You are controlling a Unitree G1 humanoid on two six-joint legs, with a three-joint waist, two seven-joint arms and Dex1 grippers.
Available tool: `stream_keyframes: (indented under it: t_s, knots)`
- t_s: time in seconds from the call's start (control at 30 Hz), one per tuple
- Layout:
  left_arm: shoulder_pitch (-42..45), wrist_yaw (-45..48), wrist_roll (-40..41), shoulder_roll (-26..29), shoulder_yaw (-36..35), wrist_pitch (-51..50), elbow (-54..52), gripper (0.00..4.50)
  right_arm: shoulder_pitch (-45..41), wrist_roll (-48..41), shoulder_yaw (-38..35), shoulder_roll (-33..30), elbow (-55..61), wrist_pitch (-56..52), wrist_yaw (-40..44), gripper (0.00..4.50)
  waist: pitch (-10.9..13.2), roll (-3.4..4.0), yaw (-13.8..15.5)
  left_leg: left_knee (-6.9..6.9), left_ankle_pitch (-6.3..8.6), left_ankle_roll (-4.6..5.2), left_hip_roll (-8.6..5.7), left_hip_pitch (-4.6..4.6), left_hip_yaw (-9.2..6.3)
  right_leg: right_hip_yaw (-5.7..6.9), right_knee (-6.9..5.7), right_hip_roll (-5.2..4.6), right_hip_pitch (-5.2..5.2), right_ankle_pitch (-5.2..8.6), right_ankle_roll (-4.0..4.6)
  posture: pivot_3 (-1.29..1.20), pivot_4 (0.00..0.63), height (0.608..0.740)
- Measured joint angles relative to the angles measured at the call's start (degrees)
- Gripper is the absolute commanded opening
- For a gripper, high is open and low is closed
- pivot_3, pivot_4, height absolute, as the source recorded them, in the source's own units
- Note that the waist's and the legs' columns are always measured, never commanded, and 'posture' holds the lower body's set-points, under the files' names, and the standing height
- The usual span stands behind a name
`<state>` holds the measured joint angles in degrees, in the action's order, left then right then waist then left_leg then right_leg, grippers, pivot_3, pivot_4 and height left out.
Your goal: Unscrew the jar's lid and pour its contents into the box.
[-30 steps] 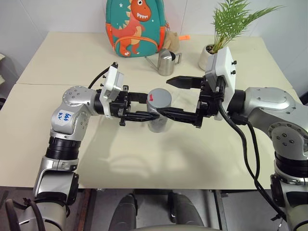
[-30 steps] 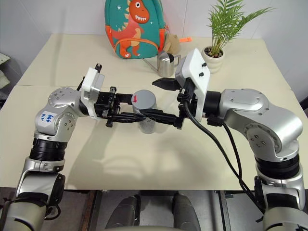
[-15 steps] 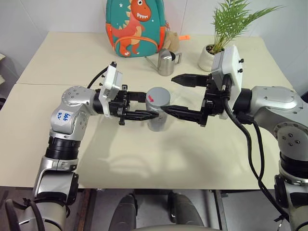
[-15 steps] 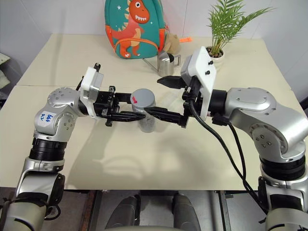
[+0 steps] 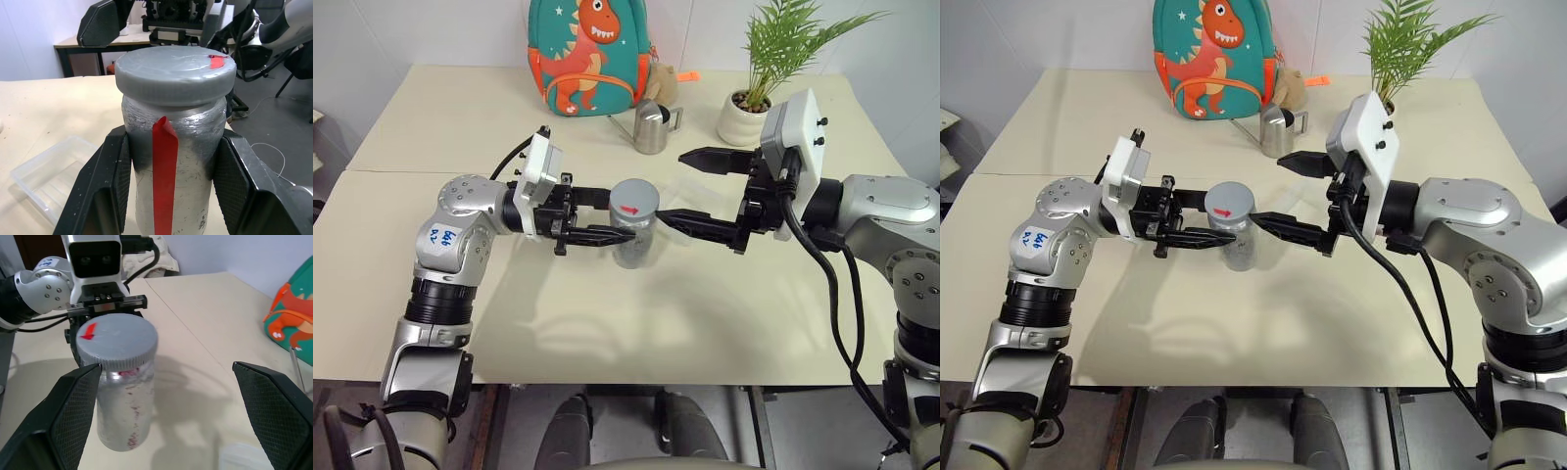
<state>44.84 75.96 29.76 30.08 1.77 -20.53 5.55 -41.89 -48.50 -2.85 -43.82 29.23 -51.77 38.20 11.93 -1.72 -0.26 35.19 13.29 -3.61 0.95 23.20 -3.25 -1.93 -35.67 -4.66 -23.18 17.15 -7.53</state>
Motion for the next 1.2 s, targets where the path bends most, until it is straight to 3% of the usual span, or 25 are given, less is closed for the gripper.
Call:
stream_keyframes:
  t_s: [0.63,1.2]
  knots:
    - [0.0,1.03,-0.01,-0.21,0.45,0.48,-0.05,1.97,1.98,-0.91,-0.12,-2.14,1.94,-1.07,1.13,4.49,0.0,0.0,0.05,0.01,0.0,0.0,0.0,0.0,0.0,0.0,0.0,0.0,0.0,0.0,0.0,0.0,0.15,0.74]
    - [0.78,2.55,-1.12,-0.8,1.6,3.47,1.32,1.97,-3.94,-13.17,-1.43,1.37,3.05,-9.1,-6.78,4.49,0.0,0.0,-0.02,0.02,0.0,0.0,0.0,0.01,0.0,-0.01,-0.02,0.0,-0.01,0.0,0.0,0.0,0.15,0.74]
